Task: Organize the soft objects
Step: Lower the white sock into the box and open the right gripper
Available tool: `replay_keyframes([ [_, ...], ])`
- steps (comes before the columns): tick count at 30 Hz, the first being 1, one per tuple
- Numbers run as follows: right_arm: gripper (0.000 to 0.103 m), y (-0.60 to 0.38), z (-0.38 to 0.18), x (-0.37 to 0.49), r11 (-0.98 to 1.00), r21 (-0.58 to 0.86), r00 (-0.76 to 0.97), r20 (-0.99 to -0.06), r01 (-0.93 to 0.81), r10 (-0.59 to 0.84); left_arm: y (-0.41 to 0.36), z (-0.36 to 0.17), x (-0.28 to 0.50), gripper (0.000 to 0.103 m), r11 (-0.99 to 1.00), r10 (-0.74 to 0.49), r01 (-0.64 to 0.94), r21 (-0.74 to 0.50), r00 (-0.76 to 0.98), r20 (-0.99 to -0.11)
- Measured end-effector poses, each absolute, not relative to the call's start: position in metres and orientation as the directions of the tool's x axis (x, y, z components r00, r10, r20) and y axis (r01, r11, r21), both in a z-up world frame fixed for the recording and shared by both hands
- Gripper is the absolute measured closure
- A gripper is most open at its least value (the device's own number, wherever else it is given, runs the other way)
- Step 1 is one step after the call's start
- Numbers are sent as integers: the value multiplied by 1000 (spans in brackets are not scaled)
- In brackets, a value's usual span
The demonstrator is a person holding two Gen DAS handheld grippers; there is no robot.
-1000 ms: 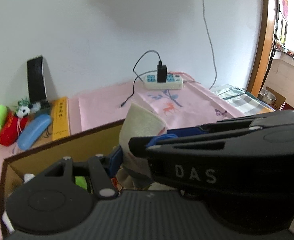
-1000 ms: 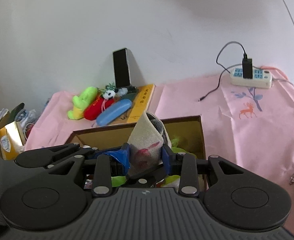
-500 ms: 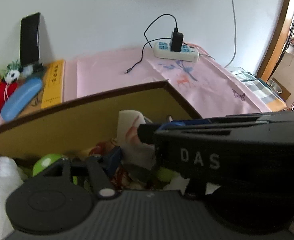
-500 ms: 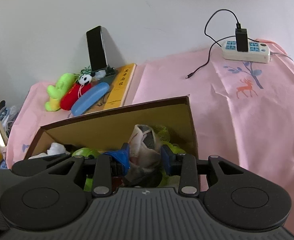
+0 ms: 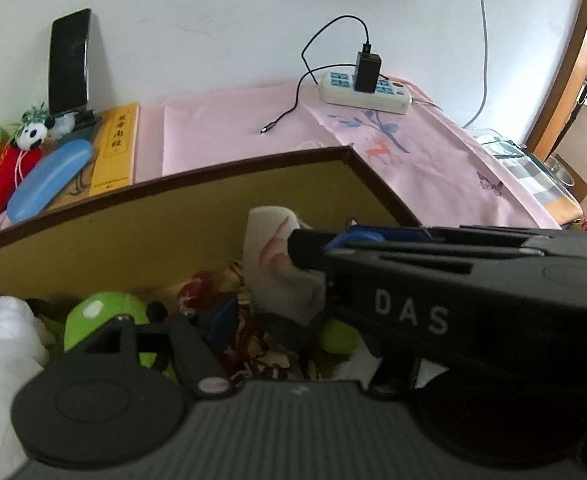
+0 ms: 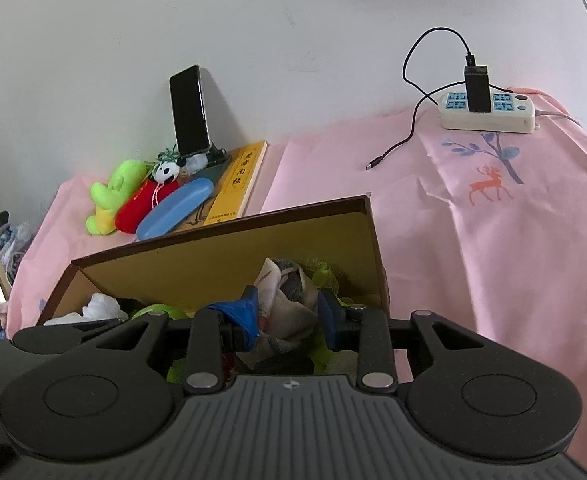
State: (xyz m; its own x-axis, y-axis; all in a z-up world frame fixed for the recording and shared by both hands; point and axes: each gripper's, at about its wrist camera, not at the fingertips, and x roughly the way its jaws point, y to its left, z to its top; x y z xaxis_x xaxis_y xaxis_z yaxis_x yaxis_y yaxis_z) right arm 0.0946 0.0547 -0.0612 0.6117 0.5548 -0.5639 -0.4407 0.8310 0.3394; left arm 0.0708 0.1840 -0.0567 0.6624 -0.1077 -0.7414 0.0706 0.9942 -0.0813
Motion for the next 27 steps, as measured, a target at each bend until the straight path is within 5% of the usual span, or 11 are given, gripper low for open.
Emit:
replay_keyframes([
  [27,90,53,-62,93,831,366,638,-533,-419,557,175,-58,71,36,1000,11,10,23,667,-745],
])
